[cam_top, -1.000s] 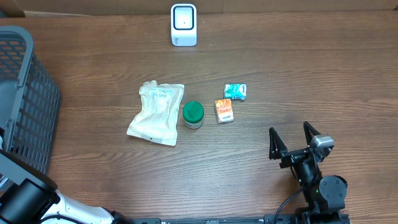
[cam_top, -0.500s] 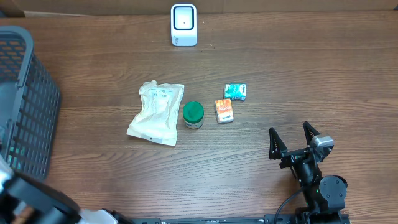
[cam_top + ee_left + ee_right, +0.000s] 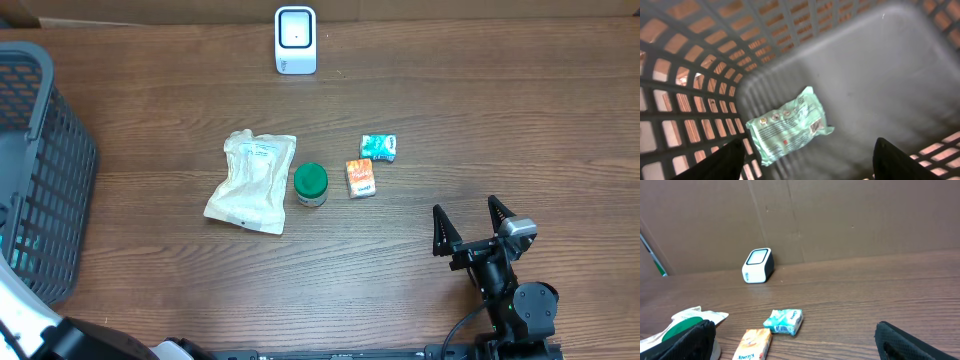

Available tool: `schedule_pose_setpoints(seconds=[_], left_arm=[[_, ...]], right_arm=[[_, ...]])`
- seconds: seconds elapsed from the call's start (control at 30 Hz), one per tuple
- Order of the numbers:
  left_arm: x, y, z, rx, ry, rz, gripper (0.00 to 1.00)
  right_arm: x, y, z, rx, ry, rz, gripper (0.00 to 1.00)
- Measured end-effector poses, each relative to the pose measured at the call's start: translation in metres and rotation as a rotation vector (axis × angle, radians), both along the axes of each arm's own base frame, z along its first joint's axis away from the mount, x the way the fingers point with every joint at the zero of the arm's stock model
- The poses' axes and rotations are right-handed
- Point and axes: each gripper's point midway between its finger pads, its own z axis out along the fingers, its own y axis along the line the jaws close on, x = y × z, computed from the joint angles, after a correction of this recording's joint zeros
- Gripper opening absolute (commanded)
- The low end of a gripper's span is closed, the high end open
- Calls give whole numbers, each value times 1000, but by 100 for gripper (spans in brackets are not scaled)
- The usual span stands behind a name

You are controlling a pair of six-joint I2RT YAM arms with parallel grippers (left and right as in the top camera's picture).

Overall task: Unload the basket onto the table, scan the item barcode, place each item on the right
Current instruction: 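Grasp the pale green wet-wipes pack in the basket with the left gripper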

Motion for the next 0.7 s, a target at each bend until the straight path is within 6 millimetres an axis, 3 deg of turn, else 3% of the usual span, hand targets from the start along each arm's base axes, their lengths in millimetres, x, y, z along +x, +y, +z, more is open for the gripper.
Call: schedule_pose_setpoints(seconds=[0.3, 0.5, 0.7], left_arm=[[4, 6, -49, -86, 140, -83, 77], [-10, 10, -90, -167, 261, -75, 78], [-27, 22, -116, -214, 312, -31, 76]], right_arm=[[0, 0, 0, 0, 0, 0, 100], [0, 0, 0, 0, 0, 0, 100], [0, 0, 0, 0, 0, 0, 100]])
